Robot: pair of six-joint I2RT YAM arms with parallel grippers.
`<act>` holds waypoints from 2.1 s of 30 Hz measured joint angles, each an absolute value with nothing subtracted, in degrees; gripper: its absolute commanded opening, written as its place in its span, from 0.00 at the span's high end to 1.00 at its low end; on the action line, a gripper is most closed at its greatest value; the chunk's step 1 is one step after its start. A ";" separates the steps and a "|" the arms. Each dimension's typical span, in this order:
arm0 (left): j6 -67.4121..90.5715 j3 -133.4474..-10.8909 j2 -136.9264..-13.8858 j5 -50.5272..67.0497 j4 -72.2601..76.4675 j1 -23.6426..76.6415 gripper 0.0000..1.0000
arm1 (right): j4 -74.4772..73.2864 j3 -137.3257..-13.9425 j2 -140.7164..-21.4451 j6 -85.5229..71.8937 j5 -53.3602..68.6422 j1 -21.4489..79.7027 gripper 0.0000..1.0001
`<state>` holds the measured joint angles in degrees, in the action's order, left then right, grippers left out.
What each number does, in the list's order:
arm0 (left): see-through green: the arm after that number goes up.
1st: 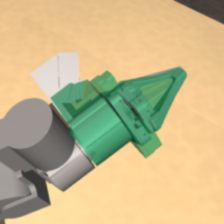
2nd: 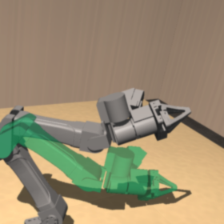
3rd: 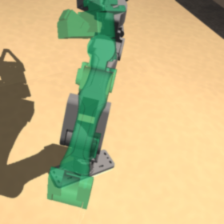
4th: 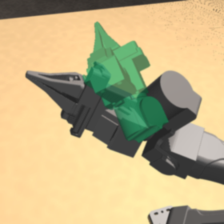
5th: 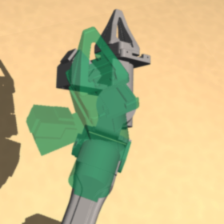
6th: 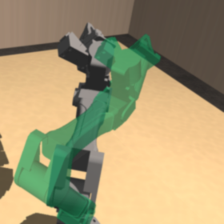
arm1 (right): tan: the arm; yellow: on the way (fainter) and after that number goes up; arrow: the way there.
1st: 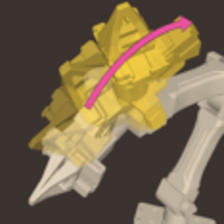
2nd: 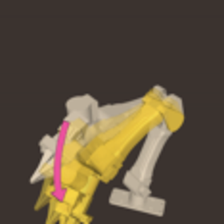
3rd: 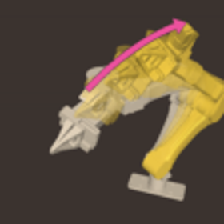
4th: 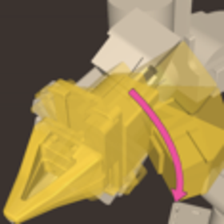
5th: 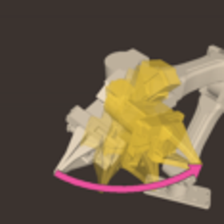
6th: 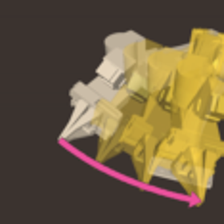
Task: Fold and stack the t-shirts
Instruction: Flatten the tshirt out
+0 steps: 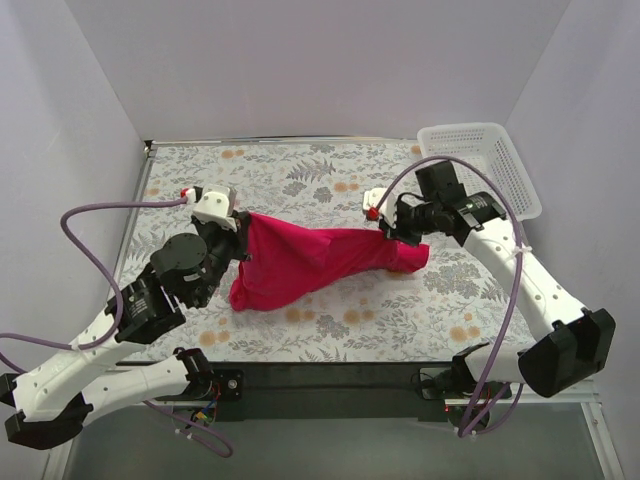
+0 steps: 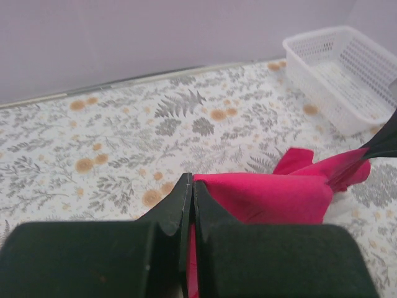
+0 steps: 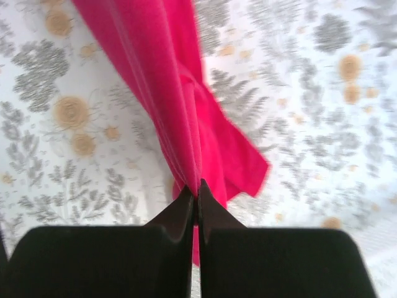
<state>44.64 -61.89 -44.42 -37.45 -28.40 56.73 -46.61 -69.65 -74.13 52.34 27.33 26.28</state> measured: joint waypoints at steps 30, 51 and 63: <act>10.31 -74.61 -51.51 -45.78 11.99 56.77 1.00 | -42.72 -113.40 -80.05 50.37 16.69 22.87 0.99; 11.29 -72.20 -56.12 -36.21 18.68 43.48 1.00 | -44.23 -124.09 -92.20 45.76 23.35 22.13 0.99; 38.83 -97.62 -78.41 -12.49 10.94 19.35 1.00 | -23.44 -136.99 -103.15 37.10 10.26 20.56 0.99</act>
